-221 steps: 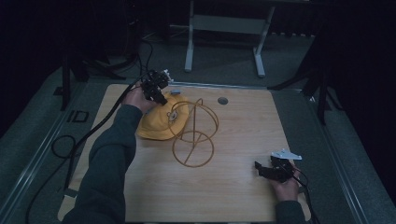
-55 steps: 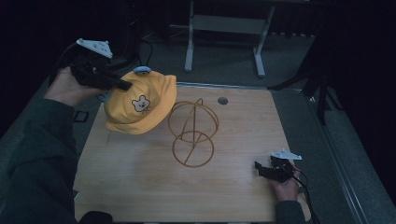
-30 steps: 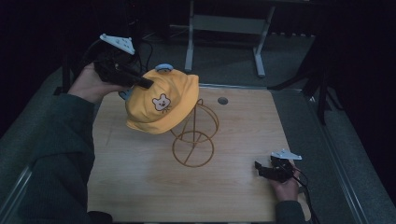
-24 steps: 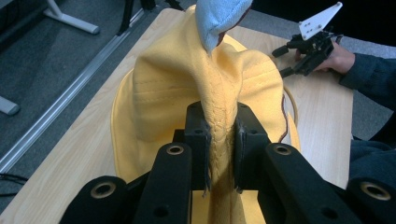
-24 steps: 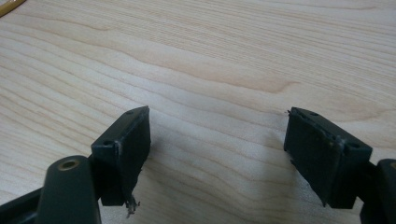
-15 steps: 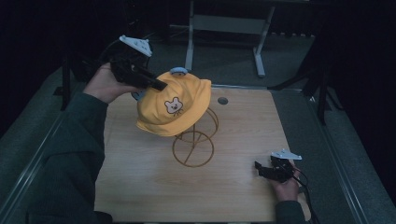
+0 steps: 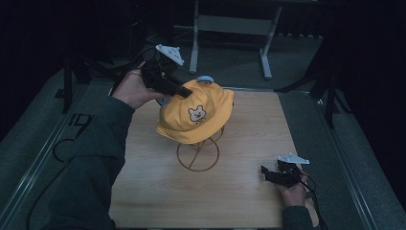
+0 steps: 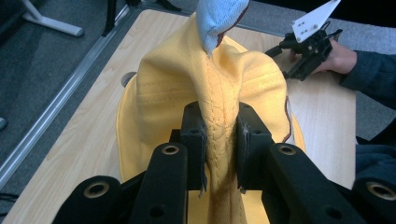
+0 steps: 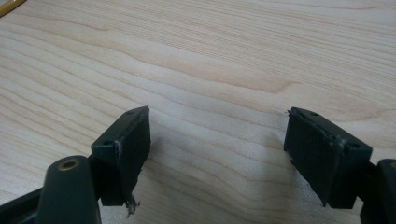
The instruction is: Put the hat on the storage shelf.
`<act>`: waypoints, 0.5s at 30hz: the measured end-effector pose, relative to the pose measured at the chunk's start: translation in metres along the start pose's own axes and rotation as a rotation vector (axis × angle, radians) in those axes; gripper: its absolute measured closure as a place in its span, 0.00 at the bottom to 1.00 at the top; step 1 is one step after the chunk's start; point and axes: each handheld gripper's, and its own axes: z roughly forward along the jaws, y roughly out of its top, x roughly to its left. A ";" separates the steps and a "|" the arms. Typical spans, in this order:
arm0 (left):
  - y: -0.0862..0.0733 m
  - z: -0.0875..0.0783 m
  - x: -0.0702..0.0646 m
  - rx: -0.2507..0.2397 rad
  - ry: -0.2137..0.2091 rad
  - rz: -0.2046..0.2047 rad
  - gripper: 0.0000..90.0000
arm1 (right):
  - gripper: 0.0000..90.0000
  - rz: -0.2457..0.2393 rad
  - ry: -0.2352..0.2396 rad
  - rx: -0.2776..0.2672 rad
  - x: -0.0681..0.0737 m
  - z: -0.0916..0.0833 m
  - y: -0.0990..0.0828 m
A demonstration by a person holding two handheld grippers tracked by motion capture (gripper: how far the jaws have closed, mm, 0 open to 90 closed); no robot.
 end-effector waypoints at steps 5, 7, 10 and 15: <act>0.008 0.021 -0.007 0.031 -0.012 0.023 0.83 | 0.25 0.001 0.001 -0.001 0.000 0.000 0.000; 0.008 0.028 -0.009 0.037 -0.018 0.022 0.81 | 0.25 0.002 0.001 -0.001 0.000 0.000 0.000; 0.008 0.035 -0.011 0.048 -0.015 0.024 0.78 | 0.25 0.002 0.001 -0.002 0.000 0.000 0.000; 0.007 0.046 -0.015 0.060 -0.026 0.039 0.76 | 0.25 0.005 0.002 -0.001 0.000 0.000 0.000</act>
